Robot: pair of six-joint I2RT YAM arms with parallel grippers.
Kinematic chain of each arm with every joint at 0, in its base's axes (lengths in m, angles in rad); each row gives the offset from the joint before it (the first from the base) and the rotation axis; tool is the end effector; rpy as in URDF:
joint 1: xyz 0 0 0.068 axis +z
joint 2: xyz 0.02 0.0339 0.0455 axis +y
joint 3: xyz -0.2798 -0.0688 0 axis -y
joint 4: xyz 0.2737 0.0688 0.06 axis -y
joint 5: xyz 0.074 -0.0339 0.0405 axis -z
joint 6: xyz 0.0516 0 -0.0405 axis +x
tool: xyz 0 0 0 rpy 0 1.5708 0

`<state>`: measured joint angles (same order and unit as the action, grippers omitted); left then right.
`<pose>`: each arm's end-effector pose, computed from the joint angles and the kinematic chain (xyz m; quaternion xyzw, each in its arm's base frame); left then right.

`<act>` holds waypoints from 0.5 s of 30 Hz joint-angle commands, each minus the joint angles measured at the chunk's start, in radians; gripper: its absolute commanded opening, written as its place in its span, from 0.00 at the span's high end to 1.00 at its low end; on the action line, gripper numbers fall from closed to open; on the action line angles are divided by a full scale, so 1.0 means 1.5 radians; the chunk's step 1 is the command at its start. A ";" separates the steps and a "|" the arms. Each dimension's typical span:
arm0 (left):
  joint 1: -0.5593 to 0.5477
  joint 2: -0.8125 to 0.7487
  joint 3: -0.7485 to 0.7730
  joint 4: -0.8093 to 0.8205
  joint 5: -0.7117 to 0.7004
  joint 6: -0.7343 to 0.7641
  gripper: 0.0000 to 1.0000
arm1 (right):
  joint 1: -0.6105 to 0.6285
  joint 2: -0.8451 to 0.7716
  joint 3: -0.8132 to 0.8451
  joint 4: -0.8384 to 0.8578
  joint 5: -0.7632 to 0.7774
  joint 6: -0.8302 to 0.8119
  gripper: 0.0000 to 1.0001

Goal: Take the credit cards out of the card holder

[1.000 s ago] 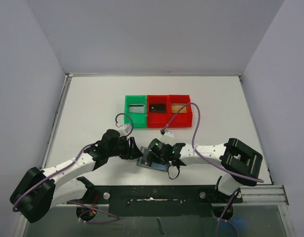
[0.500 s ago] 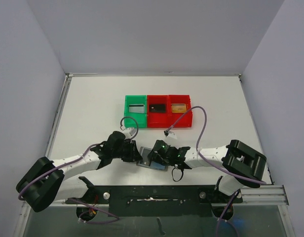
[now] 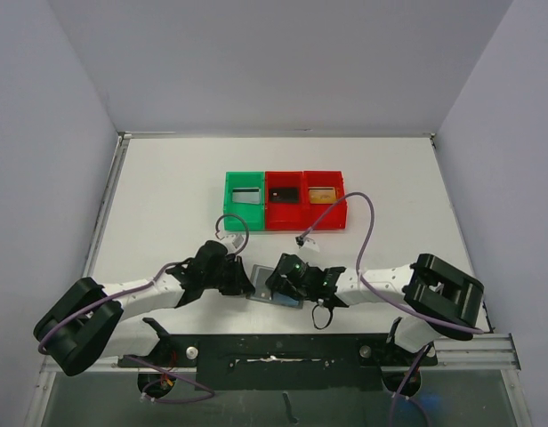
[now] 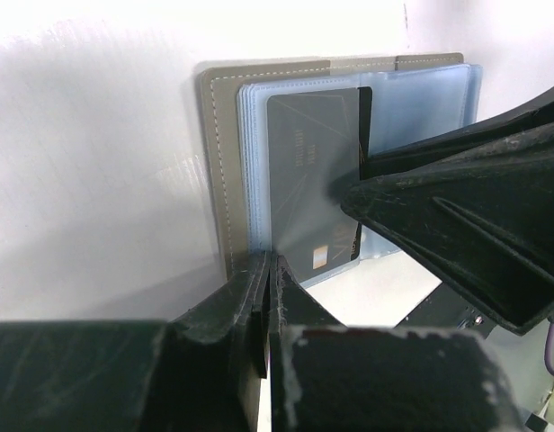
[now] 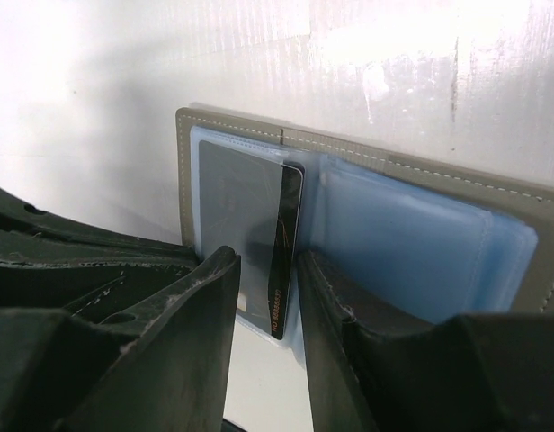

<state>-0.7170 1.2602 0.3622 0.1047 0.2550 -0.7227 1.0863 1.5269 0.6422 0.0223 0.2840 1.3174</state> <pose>0.1715 -0.1668 0.1149 0.0456 0.9180 -0.3363 0.2051 0.1562 0.2657 0.1255 0.1558 0.9166 0.2724 0.2476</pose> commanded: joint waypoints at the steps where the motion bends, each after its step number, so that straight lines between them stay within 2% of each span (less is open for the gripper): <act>1: -0.017 0.005 -0.018 0.056 0.010 -0.025 1.00 | -0.011 -0.030 -0.062 0.088 -0.039 -0.009 0.66; 7: -0.028 0.029 -0.021 0.066 0.015 -0.040 1.00 | -0.019 -0.041 -0.123 0.213 -0.061 -0.010 0.69; 12: -0.030 0.011 -0.028 0.047 -0.007 -0.045 1.00 | -0.025 -0.060 -0.158 0.280 -0.077 -0.018 0.86; 15: -0.030 0.000 -0.028 0.029 -0.017 -0.043 1.00 | -0.029 -0.082 -0.175 0.290 -0.074 -0.020 0.92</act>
<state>-0.7467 1.2739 0.3359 0.1749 0.2569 -0.7853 1.0424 1.4586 0.4076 0.3626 0.2012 1.3064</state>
